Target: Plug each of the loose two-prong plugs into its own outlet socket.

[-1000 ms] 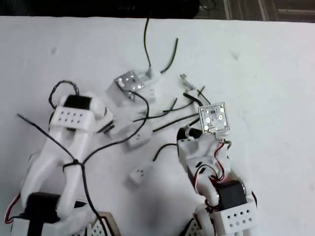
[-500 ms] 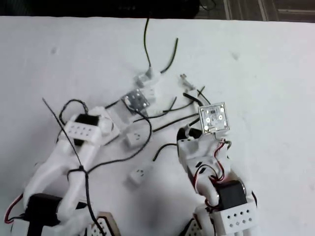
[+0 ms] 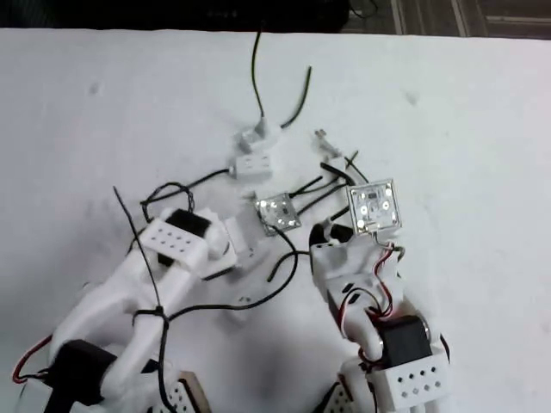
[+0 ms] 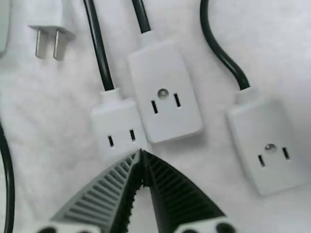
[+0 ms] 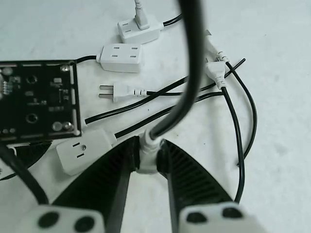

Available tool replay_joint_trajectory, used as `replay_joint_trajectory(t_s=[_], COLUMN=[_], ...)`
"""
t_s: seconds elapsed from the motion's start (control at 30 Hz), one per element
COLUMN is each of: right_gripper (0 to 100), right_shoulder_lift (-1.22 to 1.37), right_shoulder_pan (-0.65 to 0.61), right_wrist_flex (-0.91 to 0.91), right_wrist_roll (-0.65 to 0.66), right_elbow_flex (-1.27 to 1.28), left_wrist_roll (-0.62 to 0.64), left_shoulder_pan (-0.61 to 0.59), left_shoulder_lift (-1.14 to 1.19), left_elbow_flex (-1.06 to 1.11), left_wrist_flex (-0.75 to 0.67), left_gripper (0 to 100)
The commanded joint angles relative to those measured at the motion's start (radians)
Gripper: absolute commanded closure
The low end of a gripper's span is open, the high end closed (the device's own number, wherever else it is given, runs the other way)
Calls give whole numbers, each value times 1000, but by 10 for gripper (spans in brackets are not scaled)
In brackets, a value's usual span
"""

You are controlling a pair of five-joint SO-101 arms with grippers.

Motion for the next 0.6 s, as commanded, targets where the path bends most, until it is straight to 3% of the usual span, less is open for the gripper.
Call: replay_joint_trajectory(t_s=[0.0, 0.37, 0.57], right_gripper=[981, 981, 981], right_shoulder_lift=[1, 5, 4], right_shoulder_pan=[-5, -5, -65], right_wrist_flex=[-18, -18, -5], right_wrist_roll=[5, 5, 5], right_elbow_flex=[-6, -9, -15], left_wrist_roll=[8, 9, 9], left_shoulder_pan=[-64, -426, -591], left_shoulder_lift=[-85, -536, -720], left_elbow_flex=[-15, -5, 133], left_wrist_flex=[8, 114, 120], left_gripper=[977, 977, 977])
